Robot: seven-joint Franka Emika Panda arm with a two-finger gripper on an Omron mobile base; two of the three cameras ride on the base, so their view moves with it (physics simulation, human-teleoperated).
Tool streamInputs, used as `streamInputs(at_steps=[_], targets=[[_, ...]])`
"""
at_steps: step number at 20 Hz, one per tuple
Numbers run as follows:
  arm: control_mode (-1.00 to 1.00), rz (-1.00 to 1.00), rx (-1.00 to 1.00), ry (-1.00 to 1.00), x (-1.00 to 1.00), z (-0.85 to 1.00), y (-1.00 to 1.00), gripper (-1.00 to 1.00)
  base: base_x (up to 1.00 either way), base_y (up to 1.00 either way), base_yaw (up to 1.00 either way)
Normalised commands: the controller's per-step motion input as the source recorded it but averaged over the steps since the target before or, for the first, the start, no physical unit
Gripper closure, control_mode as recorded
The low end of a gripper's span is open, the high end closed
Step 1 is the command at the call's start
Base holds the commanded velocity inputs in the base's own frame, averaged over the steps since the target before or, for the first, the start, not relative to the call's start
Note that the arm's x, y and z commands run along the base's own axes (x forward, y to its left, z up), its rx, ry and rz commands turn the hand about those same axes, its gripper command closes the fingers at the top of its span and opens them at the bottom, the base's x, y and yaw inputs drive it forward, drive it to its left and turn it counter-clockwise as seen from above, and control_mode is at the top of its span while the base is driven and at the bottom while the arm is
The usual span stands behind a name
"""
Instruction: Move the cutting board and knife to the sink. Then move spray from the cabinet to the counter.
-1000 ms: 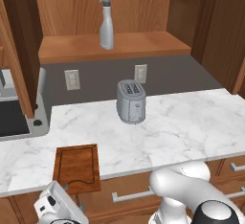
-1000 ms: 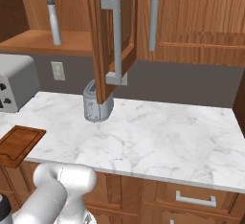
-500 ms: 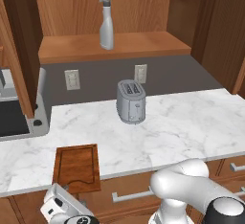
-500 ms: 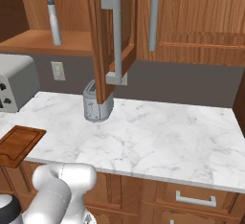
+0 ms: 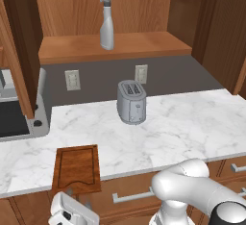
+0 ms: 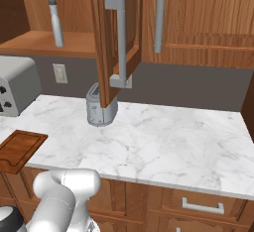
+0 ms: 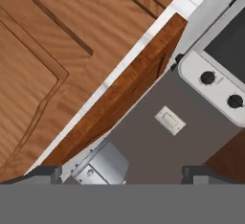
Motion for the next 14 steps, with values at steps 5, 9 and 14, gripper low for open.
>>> streamInputs(at_steps=[5, 9, 14], targets=[[-1.00, 0.00, 0.16, -0.10, -0.18, -0.04, 0.00, -1.00, 0.00, 0.00, 0.00], [-1.00, 0.00, 0.21, -0.03, -0.11, 0.00, 0.00, -1.00, 0.00, 0.00, 0.00], [-1.00, 0.00, 0.21, -0.01, -0.03, 0.00, -0.03, -1.00, 0.00, 0.00, 0.00]])
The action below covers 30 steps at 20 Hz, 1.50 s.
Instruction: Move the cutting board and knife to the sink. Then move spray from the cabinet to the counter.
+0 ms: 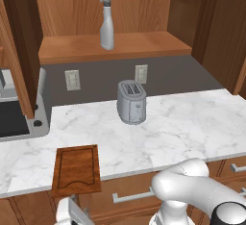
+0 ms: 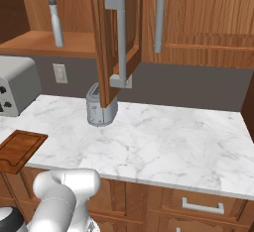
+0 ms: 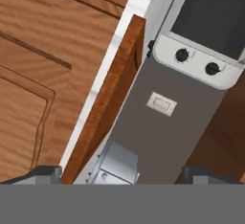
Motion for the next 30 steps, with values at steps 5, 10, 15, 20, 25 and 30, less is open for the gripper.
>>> streamInputs(at_steps=[5, 10, 15, 20, 25, 30], targets=[[-1.00, 0.02, 0.14, 0.00, 0.01, 0.00, 0.00, -1.00, 0.00, 0.00, 0.00], [-1.00, 0.05, 0.09, 0.00, 0.05, 0.00, 0.00, -1.00, 0.00, 0.00, 0.00], [-1.00, 0.05, 0.07, 0.00, 0.17, 0.00, 0.00, -1.00, 0.00, 0.00, 0.00], [-1.00, 0.05, 0.03, 0.00, 0.24, 0.00, 0.00, -1.00, 0.00, 0.00, 0.00], [-1.00, 0.04, 0.00, 0.00, 0.26, -0.01, 0.00, -1.00, 0.00, 0.00, 0.00], [-1.00, 0.05, 0.02, 0.00, 0.11, -0.03, 0.00, -1.00, 0.00, 0.00, 0.00]])
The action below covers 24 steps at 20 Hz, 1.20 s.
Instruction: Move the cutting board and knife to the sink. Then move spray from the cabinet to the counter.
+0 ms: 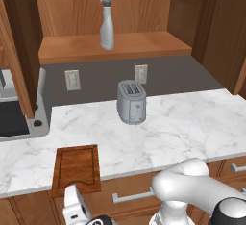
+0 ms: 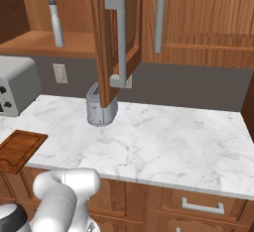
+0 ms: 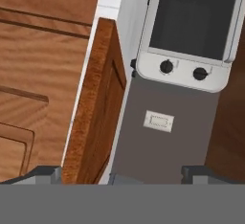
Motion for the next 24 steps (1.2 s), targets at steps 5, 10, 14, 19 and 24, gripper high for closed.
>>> streamInputs(at_steps=[5, 10, 14, 19, 24], targets=[[-1.00, 0.04, 0.03, 0.00, 0.00, -0.09, 0.00, -1.00, 0.00, 0.00, 0.00], [-1.00, 0.04, 0.03, 0.00, 0.00, -0.13, 0.00, -1.00, 0.00, 0.00, 0.00], [-1.00, 0.03, 0.02, 0.00, 0.01, -0.11, 0.00, -1.00, 0.00, 0.00, 0.00], [-1.00, 0.03, 0.01, 0.00, 0.08, -0.08, 0.00, -1.00, 0.00, 0.00, 0.00], [-1.00, 0.03, 0.00, -0.01, 0.10, -0.06, 0.00, -1.00, 0.00, 0.00, 0.00]])
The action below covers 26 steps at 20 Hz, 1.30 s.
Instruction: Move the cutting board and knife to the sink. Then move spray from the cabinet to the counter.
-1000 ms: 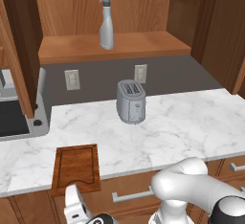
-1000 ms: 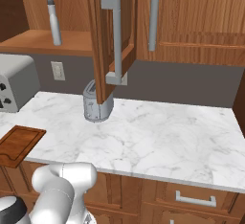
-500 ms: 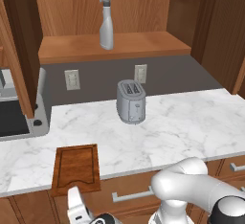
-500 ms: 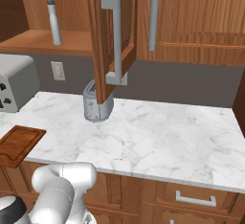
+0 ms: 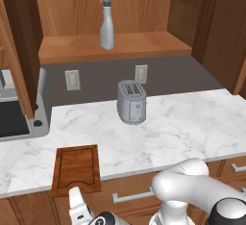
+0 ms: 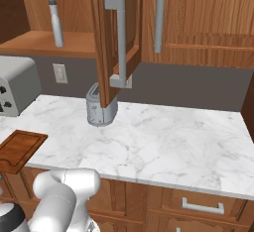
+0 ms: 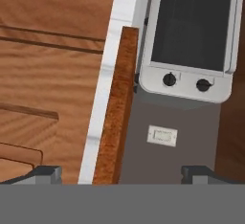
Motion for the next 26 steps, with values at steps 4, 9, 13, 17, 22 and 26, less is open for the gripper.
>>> streamInputs(at_steps=[4, 9, 13, 17, 22, 26], targets=[[-1.00, 0.03, 0.00, -0.05, 0.06, -0.11, 0.00, -1.00, 0.00, 0.00, 0.00], [-1.00, 0.03, 0.00, -0.07, 0.08, -0.13, 0.00, -1.00, 0.00, 0.00, 0.00], [-1.00, 0.03, 0.00, -0.07, 0.15, -0.11, 0.00, -1.00, 0.00, 0.00, 0.00], [-1.00, 0.02, 0.03, -0.05, 0.08, -0.12, 0.00, -1.00, 0.00, 0.00, 0.00], [-1.00, 0.01, 0.04, -0.01, 0.06, -0.04, 0.00, -1.00, 0.00, 0.00, 0.00], [-1.00, 0.01, 0.05, 0.00, 0.05, 0.00, 0.00, -1.00, 0.00, 0.00, 0.00]])
